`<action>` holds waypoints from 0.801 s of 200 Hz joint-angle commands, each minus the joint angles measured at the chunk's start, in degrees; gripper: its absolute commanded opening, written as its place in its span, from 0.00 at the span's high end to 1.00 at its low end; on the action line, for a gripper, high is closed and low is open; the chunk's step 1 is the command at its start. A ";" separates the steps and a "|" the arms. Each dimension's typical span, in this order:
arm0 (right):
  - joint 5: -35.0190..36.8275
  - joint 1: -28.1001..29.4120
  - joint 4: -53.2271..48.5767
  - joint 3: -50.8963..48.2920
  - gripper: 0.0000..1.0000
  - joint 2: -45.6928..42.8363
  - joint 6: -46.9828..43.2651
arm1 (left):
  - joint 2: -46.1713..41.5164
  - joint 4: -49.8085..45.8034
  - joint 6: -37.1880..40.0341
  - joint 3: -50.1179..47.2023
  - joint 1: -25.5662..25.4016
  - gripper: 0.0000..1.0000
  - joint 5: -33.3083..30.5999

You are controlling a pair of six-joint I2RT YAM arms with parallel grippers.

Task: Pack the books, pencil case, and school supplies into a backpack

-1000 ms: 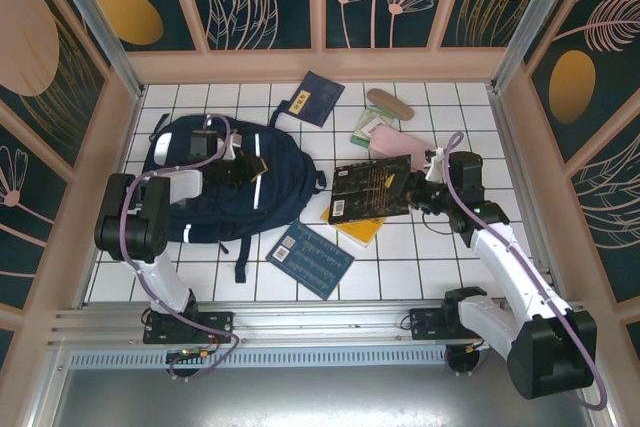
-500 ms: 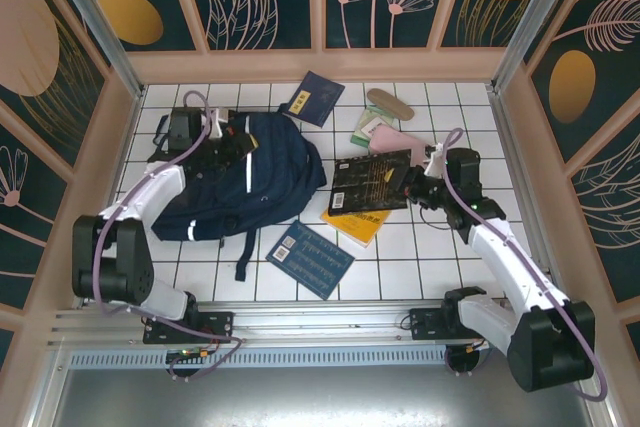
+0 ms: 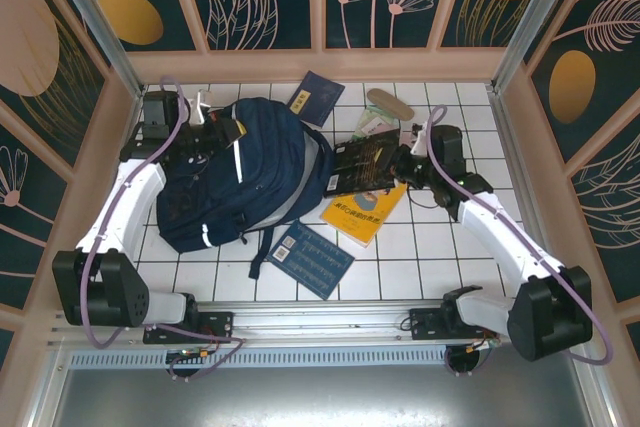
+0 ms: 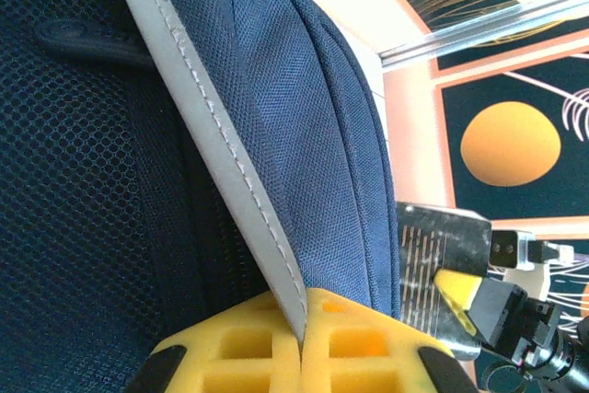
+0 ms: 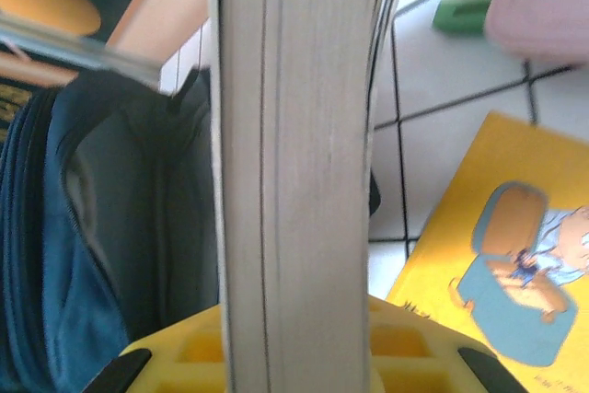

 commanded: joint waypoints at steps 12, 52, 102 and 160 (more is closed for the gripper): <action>3.13 0.68 4.34 3.33 1.00 -8.24 -2.17 | -3.23 4.94 -1.52 4.68 0.00 1.00 9.17; -5.45 1.15 7.21 5.93 1.00 -3.14 -0.68 | -3.26 8.21 -3.90 5.38 0.00 1.00 12.51; 16.10 3.07 -4.93 10.53 1.00 -8.83 -5.80 | -4.41 7.29 -2.74 3.80 0.00 1.00 11.86; 24.10 3.86 -13.16 15.00 1.00 -11.32 -8.41 | -3.27 6.92 -2.33 4.11 0.00 1.00 11.33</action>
